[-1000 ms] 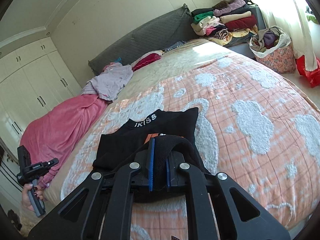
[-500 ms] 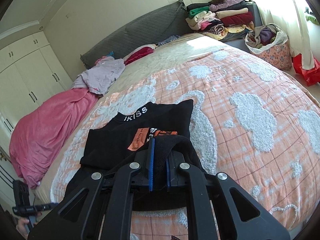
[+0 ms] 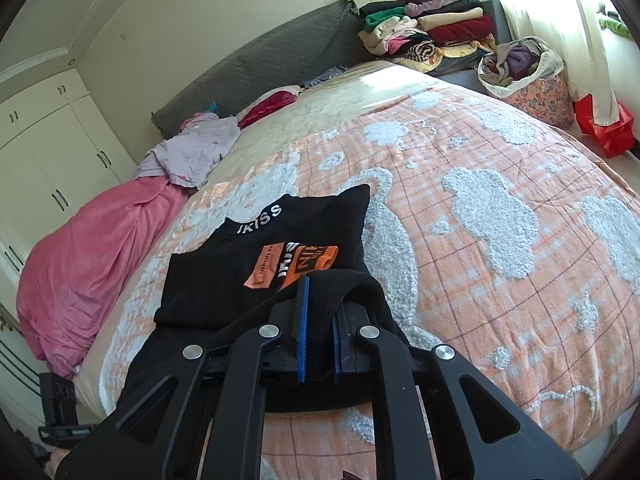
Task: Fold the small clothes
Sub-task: 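Lift the hem with both grippers and fold it toward the collar, then lay the hem down near the collar and open both grippers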
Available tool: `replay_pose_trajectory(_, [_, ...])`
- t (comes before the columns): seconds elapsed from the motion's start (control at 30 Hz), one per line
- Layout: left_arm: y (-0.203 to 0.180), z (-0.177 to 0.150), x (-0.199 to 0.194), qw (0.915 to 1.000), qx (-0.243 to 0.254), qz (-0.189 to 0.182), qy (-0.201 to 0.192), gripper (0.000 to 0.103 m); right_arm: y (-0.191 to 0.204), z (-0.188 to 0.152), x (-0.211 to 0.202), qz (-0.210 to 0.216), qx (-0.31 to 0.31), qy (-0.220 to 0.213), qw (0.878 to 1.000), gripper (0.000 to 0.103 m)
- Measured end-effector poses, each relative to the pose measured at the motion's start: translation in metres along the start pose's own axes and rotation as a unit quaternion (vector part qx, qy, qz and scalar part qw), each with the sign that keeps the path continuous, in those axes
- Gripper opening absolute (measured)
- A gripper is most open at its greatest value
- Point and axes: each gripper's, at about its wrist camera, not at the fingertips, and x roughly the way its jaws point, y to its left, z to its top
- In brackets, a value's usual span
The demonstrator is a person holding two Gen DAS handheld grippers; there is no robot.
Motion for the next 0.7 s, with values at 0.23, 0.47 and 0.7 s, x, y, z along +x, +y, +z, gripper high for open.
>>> replay_pose_trajectory(0.23, [-0.016,0.051,-0.039,0.9957,0.033,-0.009,-0.086,0.004,0.007,0.012,0.000,-0.003,-0.015,-0.009,1.000,0.008])
replay_pose_trajectory(0.47, [-0.024,0.099,-0.049,0.9883,0.039,-0.017,-0.146,0.004,0.019,0.041,0.005,-0.004,-0.040,-0.034,0.999,0.008])
replay_pose_trajectory(0.7, [-0.024,0.148,-0.034,0.9849,0.027,-0.017,-0.170,0.004,0.023,0.074,0.023,0.002,-0.051,-0.048,0.998,0.008])
